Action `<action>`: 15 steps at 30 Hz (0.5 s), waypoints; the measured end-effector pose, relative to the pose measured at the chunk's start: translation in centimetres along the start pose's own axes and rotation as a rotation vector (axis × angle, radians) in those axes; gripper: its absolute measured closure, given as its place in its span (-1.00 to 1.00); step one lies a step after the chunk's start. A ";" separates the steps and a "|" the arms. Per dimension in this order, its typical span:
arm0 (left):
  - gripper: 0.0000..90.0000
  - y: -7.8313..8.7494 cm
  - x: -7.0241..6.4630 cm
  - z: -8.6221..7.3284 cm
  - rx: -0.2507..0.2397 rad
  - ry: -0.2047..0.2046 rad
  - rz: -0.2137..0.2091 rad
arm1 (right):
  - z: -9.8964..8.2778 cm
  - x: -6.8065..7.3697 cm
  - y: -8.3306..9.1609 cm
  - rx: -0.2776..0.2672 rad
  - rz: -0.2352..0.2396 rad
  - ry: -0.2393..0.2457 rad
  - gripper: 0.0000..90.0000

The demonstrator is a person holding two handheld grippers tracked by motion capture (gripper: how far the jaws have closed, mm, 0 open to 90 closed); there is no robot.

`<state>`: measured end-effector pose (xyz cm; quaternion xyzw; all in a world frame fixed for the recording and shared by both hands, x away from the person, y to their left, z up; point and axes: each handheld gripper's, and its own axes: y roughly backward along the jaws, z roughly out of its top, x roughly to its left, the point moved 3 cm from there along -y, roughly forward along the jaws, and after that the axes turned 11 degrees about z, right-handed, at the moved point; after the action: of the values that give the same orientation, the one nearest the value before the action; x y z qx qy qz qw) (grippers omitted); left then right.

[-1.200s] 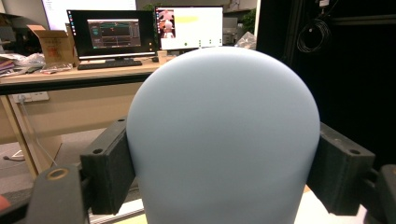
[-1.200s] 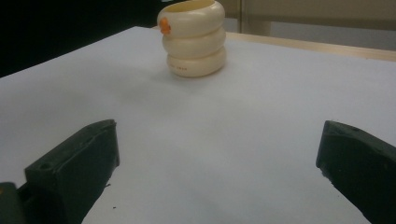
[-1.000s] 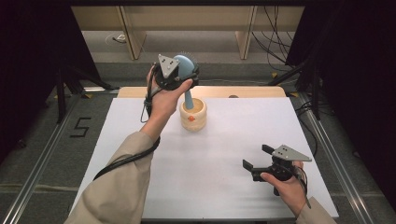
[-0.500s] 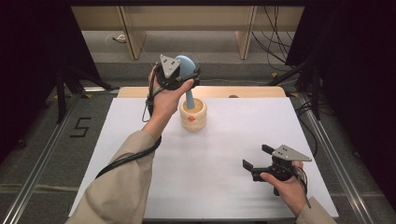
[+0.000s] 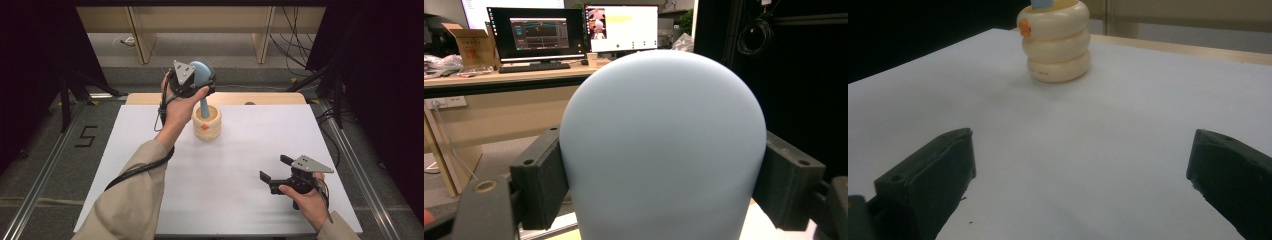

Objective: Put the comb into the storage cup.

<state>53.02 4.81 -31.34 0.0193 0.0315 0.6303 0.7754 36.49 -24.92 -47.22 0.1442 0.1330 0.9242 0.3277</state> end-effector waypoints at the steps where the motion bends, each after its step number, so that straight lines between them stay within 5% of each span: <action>1: -0.57 0.0 0.0 0.0 0.000 0.003 -0.001 | 0.0 0.0 0.0 -0.001 -0.001 0.000 -1.00; 15: -0.57 -0.4 -0.2 -0.7 0.008 -0.002 0.002 | 0.0 0.0 0.0 -0.001 0.000 -0.001 -1.00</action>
<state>53.33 4.51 -32.09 0.0230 0.0333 0.6308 0.7749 36.50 -24.92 -47.21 0.1443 0.1324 0.9243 0.3277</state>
